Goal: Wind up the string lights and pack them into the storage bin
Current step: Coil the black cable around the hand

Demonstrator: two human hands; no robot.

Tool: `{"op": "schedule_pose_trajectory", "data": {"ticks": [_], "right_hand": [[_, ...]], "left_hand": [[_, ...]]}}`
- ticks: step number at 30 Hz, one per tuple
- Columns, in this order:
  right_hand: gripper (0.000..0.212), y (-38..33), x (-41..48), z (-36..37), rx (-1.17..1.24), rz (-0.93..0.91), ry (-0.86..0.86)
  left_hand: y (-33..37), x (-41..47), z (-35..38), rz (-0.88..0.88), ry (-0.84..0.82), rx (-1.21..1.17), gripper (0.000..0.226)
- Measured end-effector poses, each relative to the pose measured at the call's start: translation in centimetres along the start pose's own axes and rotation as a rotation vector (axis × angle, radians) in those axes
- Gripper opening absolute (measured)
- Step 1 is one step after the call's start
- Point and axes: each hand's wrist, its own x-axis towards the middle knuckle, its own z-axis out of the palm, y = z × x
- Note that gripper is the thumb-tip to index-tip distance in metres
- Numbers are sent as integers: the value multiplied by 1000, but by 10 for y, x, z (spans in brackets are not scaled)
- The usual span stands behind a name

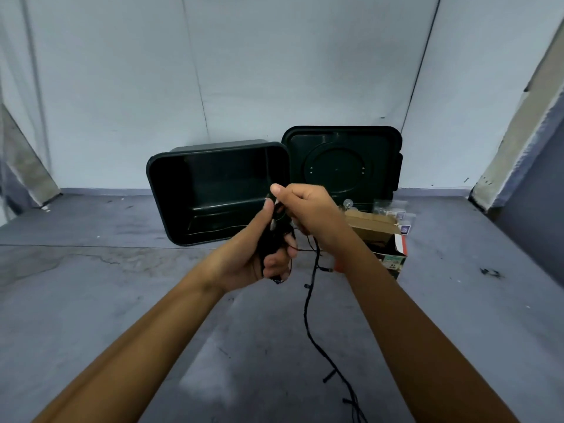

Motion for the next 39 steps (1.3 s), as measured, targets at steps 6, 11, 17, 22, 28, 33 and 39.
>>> {"op": "schedule_pose_trajectory", "data": {"ticks": [6,11,17,22,28,33,39], "right_hand": [[39,45,-18,26,303,302,-20],[38,49,-58,44,485,401,-108],[27,23,-77,45,644,451,-193],[26,-5,-56,32,800,435,-199],[11,-2,-32,38,908,393,-94],[16,15,-27,51,1043,424,40],[19,23,-28,55,1009,594,132]], "left_hand": [[21,8,-6,238,-5,-305,42],[32,22,-29,355,145,-354,31],[28,36,-50,377,289,-280,28],[9,40,-53,327,347,-132,29],[0,35,-47,217,454,178,26],[-8,37,-44,204,473,236,25],[-8,39,-47,228,526,157,25]]}}
